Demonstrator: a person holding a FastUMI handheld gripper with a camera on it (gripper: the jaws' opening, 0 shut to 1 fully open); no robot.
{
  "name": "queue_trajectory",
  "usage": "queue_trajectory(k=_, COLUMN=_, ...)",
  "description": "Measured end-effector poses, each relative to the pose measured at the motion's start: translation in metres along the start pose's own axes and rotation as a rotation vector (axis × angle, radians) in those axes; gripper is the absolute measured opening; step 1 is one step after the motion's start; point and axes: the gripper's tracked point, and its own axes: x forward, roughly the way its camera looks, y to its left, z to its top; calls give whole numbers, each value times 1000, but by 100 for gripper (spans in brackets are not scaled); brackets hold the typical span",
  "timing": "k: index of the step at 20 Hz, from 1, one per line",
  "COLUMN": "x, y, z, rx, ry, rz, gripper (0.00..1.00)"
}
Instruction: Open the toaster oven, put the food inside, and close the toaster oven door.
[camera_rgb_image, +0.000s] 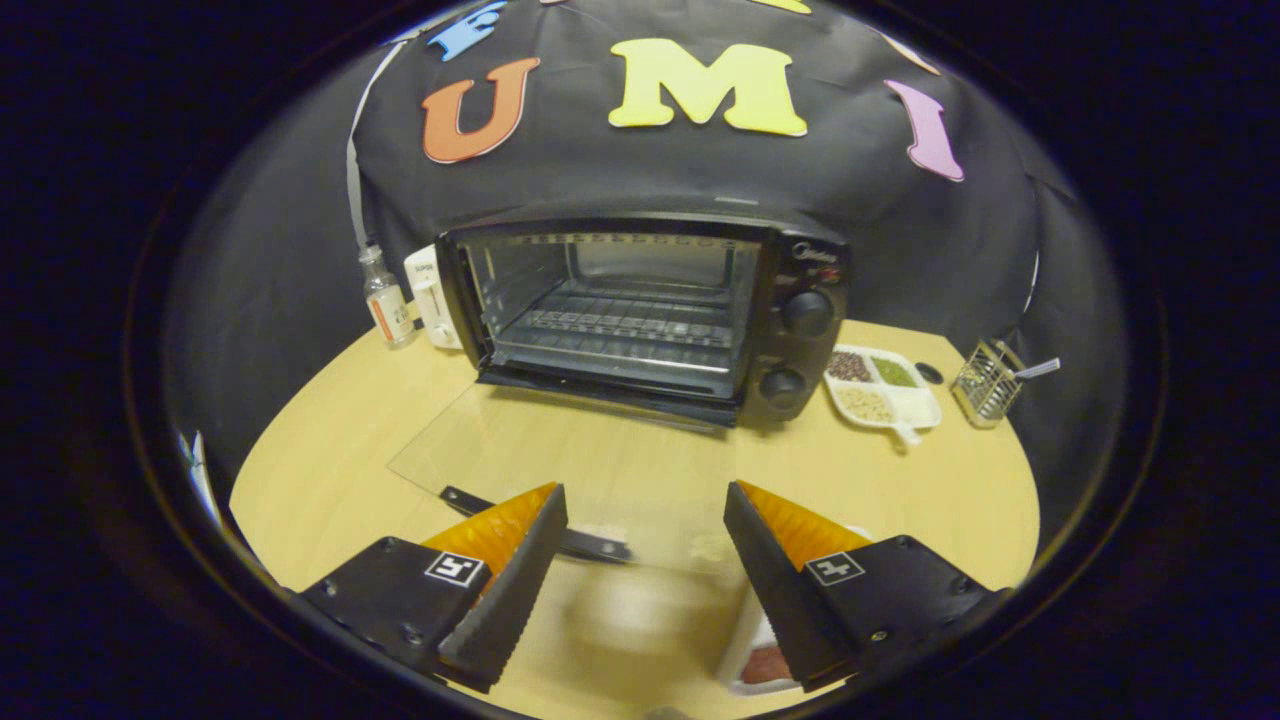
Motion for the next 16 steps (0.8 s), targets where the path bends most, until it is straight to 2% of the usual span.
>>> queue_trajectory(k=2, x=-17, y=-32, z=-4, rx=0, ry=14, rz=21, gripper=100)
queue_trajectory(k=5, x=-39, y=-88, z=-14, rx=-2, ry=13, rz=3, gripper=100)
queue_trajectory(k=8, x=-53, y=-126, z=-39, rx=51, ry=63, rz=22, gripper=100)
queue_trajectory(k=12, x=-62, y=-129, z=-78, rx=151, ry=172, rz=126, gripper=98)
queue_trajectory(k=16, x=-68, y=-93, z=-99, rx=269, ry=255, rz=321, gripper=81)
